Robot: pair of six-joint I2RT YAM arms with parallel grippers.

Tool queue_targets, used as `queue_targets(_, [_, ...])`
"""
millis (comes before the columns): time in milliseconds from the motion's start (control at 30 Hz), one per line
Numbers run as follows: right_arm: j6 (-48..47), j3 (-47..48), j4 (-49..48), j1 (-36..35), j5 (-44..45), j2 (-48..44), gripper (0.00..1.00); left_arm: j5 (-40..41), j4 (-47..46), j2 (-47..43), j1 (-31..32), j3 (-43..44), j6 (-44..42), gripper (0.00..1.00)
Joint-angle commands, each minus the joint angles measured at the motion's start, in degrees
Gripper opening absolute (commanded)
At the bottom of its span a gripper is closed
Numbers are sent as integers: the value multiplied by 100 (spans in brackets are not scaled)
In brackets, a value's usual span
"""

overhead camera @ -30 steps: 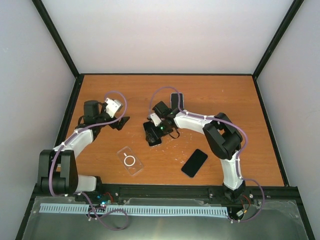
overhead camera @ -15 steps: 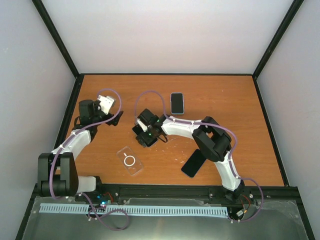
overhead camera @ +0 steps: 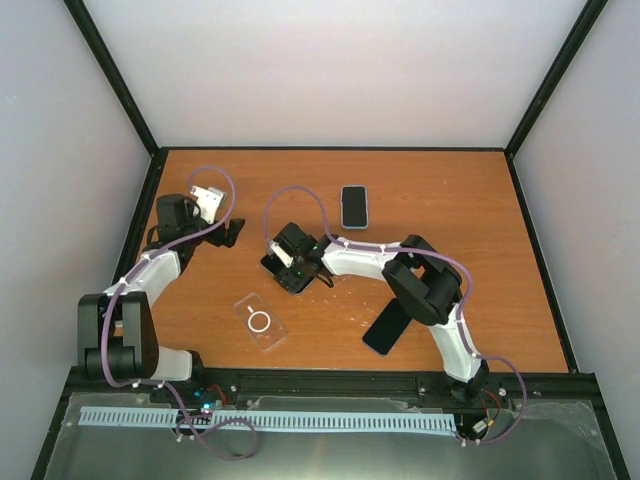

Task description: Put the phone into the phone case

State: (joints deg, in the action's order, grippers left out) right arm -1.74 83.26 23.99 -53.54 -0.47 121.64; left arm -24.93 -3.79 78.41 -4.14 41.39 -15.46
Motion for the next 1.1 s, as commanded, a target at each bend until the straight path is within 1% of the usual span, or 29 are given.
queue_targets(0, [-609,-302,440,20,301,62,68,-578,415,142,-33,400,275,100])
queue_targets(167, [-1093,-323,114,27,476,-248,63,-1178,846,375,-34,673,375,100])
queue_targets(233, [-1224,-373,-52,28,503,-401,61,-1547,1047,437,-34,770,321,100])
queue_targets(433, [-1540,-623,-663,26,451,-928,60,-2576,1684,723,-34,1016,347,100])
queue_targets(600, [-1816,-907,-1150,28,365,-1373,56,-3515,1996,909,-34,1095,369,96])
queue_targets(900, [-2215,-1468,-1829,28,349,-2047,55,-4160,2293,1372,-64,1224,381,91])
queue_targets(1067, [-2269,-1594,-1989,28,414,-2243,55,-4651,2511,1551,-69,1287,241,84])
